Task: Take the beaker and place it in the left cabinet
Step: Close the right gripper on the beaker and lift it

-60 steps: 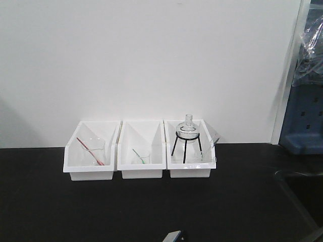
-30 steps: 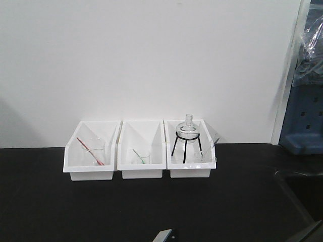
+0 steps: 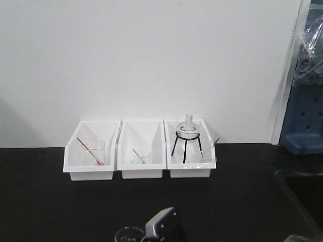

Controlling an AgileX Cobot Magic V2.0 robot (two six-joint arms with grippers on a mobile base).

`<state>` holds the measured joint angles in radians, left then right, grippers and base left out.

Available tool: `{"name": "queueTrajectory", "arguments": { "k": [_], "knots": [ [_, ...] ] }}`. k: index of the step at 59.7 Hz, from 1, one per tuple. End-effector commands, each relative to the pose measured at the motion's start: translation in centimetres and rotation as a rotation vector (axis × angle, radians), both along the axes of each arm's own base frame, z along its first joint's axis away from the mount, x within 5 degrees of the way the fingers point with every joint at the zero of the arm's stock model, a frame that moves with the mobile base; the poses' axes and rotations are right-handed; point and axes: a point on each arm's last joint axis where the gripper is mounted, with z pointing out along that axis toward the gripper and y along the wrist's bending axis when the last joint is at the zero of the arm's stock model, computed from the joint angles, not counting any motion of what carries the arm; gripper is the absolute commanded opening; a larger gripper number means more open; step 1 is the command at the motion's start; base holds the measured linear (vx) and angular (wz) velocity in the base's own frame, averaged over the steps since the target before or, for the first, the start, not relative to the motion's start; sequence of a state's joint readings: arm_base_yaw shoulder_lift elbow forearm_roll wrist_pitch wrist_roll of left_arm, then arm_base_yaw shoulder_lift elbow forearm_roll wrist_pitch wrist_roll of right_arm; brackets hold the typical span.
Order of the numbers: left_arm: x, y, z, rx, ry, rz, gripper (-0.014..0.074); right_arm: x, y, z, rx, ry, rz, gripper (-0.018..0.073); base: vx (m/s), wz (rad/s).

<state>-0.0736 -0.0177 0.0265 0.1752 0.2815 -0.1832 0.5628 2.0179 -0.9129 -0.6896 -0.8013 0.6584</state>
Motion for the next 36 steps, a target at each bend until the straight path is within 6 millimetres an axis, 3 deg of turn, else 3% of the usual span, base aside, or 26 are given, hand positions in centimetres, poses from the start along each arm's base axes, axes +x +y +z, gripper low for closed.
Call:
{"name": "queueTrajectory", "arguments": {
  "k": [1,12,20,29,36],
  "knots": [
    [0.0,-0.1,1.2,-0.011,-0.104,-0.014,0.0004,0.0,-1.0,6.6,0.002,-0.088,-0.066,-0.0005,0.00,0.00],
    [0.0,-0.1,1.2,-0.011,-0.104,-0.014,0.0004,-1.7,-4.2,13.0,-0.186,-0.160,-0.220,-0.0005,0.00,0.00],
    [0.0,-0.1,1.2,-0.011,-0.104,-0.014,0.0004,-3.8,-7.9,17.5,-0.296,-0.182,-0.419,-0.0003,0.00,0.00],
    [0.0,-0.1,1.2,-0.011,-0.104,-0.014,0.0004,-7.3,-11.9,21.0,-0.334,-0.193,-0.581,-0.0001,0.00,0.00],
    [0.0,-0.1,1.2,-0.011,-0.104,-0.014,0.0004,-11.2,-14.6,22.2,-0.276,-0.215,-0.631,-0.0001,0.00,0.00]
  ]
}}
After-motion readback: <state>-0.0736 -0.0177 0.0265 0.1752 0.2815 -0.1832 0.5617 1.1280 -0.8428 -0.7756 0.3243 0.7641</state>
